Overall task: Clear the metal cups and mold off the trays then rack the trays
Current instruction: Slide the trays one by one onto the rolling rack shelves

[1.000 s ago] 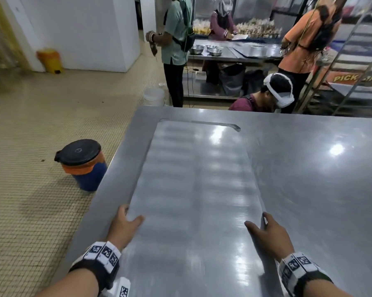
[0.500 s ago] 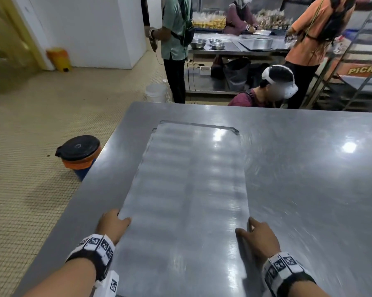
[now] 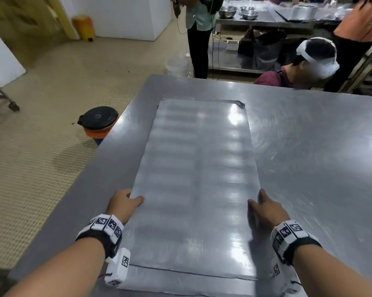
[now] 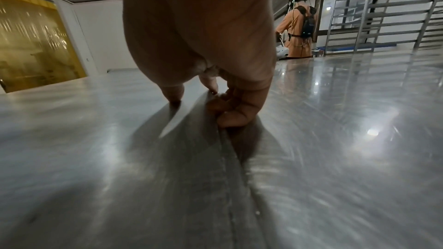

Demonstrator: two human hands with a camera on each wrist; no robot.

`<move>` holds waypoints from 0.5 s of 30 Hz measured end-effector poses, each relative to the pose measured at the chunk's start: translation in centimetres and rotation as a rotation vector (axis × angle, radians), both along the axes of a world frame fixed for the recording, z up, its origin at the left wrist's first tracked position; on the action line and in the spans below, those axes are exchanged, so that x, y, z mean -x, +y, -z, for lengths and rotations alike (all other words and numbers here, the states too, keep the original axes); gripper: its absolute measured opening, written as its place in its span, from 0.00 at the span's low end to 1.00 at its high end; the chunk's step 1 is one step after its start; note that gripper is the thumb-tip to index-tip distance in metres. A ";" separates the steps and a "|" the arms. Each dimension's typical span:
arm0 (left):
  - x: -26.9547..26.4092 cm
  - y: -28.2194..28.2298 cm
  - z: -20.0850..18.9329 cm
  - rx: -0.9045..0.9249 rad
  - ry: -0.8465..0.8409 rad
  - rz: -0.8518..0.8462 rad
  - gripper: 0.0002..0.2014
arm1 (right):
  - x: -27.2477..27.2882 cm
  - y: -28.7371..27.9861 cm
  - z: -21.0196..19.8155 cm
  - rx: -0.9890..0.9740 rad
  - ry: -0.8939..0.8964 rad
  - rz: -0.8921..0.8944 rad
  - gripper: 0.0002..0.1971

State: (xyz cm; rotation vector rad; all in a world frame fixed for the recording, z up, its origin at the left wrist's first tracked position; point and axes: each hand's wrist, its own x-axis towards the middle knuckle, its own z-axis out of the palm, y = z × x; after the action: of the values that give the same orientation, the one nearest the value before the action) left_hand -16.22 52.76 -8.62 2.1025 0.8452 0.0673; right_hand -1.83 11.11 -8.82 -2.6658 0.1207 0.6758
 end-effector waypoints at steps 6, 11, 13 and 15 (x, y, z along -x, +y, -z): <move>-0.3 -0.3 -0.5 -0.198 0.278 0.197 0.29 | 0.5 0.6 -0.8 0.108 0.045 -0.095 0.26; 3.7 -5.7 -2.4 -0.402 0.251 0.557 0.44 | 8.0 1.3 -3.0 -0.021 -0.193 -0.380 0.31; 6.4 -7.0 -2.6 -0.406 0.324 0.792 0.43 | 11.8 1.8 -3.3 -0.073 -0.089 -0.586 0.31; 8.8 -7.7 -2.3 -0.393 0.363 0.950 0.46 | 15.1 2.1 -2.8 -0.052 -0.048 -0.703 0.30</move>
State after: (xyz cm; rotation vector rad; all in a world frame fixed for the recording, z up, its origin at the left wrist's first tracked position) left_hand -25.01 45.06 -6.33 2.7295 -0.0643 -0.7153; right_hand -16.96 13.22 -6.03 -2.6446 -0.8667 0.7914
